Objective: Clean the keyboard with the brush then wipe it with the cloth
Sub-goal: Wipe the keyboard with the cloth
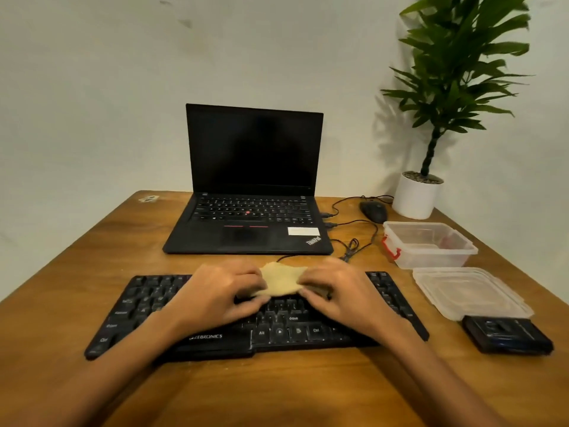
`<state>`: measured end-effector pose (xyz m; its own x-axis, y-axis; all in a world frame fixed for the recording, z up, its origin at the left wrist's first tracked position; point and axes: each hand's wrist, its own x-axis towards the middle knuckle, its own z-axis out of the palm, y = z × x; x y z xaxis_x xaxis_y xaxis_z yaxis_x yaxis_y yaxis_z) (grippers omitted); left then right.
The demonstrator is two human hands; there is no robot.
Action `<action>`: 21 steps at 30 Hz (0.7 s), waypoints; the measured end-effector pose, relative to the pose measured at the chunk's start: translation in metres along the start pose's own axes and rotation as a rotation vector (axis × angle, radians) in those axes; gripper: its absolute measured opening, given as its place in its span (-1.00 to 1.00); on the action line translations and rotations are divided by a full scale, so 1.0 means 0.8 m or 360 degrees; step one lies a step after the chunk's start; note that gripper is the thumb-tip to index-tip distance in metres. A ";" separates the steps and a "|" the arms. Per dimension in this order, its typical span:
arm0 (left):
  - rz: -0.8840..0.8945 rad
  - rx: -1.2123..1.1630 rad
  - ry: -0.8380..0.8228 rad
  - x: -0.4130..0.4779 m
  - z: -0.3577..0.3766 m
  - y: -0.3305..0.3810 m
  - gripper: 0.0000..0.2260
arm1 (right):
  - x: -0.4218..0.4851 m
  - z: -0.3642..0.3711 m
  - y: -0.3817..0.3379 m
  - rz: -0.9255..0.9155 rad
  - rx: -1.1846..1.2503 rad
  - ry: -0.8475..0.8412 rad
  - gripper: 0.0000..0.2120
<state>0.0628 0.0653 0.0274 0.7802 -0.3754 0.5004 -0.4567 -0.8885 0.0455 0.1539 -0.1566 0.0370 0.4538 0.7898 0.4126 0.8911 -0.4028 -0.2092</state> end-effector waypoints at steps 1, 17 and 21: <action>-0.0011 -0.0049 0.0010 -0.004 -0.001 0.003 -0.76 | -0.005 0.002 -0.001 0.0025 0.0018 -0.0003 -0.65; -0.0634 -0.0486 -0.0211 0.002 0.006 -0.038 -0.48 | 0.013 0.012 0.010 0.0366 0.0137 -0.0031 -0.72; -0.0538 -0.0505 0.0024 0.000 -0.003 -0.032 -0.71 | 0.013 0.001 0.003 0.0300 0.0190 0.0098 -0.86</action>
<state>0.0737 0.0882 0.0283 0.9026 -0.0727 0.4243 -0.2879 -0.8347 0.4695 0.1603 -0.1490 0.0399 0.6145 0.6746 0.4091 0.7861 -0.4799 -0.3895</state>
